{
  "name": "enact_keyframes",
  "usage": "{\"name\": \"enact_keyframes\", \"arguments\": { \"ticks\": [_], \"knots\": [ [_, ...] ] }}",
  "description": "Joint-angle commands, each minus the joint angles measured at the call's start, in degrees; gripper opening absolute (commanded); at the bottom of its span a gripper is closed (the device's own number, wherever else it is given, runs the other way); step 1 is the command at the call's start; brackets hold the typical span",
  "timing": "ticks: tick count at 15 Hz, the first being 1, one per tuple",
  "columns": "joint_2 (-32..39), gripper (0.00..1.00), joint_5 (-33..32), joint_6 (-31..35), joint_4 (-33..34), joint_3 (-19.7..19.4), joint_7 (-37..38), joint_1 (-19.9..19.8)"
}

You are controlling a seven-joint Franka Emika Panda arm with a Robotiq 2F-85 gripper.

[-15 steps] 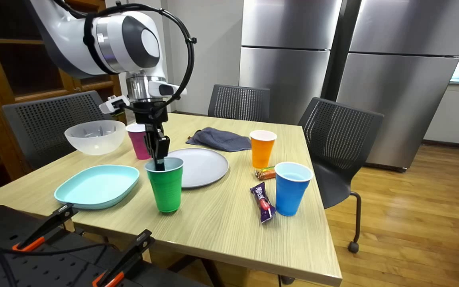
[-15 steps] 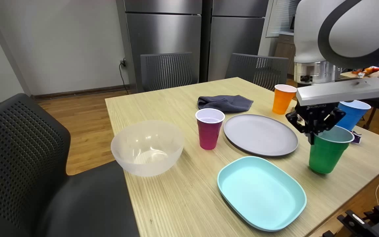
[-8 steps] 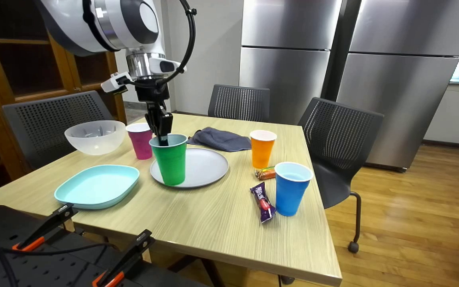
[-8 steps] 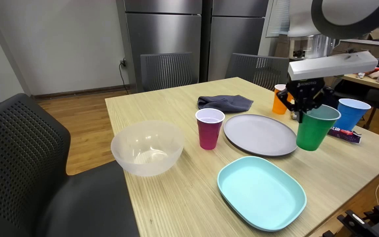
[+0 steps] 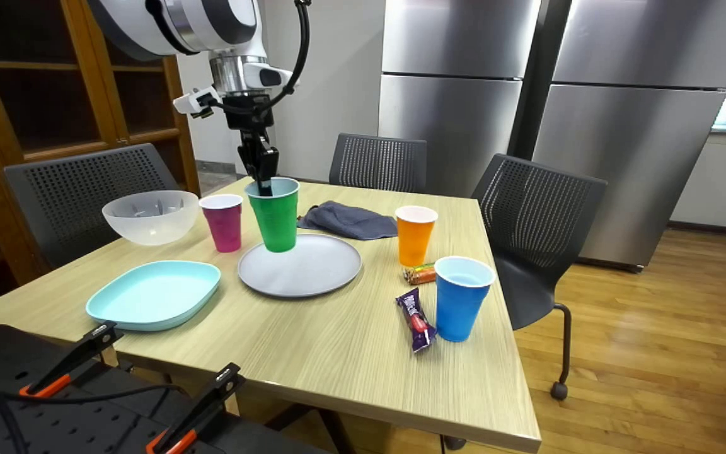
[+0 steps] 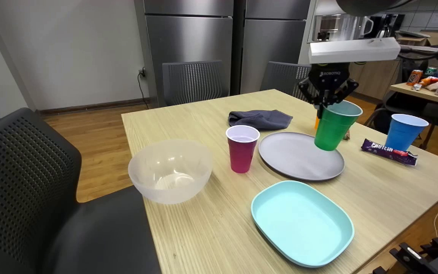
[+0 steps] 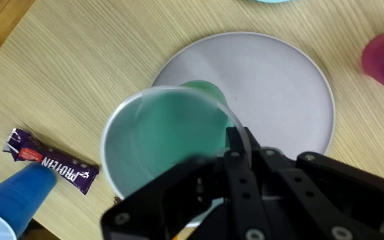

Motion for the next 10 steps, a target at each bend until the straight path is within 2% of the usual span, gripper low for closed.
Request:
{"name": "enact_keyframes", "arguments": {
  "ticks": [1,10],
  "knots": [
    [4.9,0.01,1.6,-4.4,8.8,1.1,-2.3,-0.6],
    [17.8,0.01,1.9,-10.7,27.7,0.3,-9.5,0.2]
  ]
}}
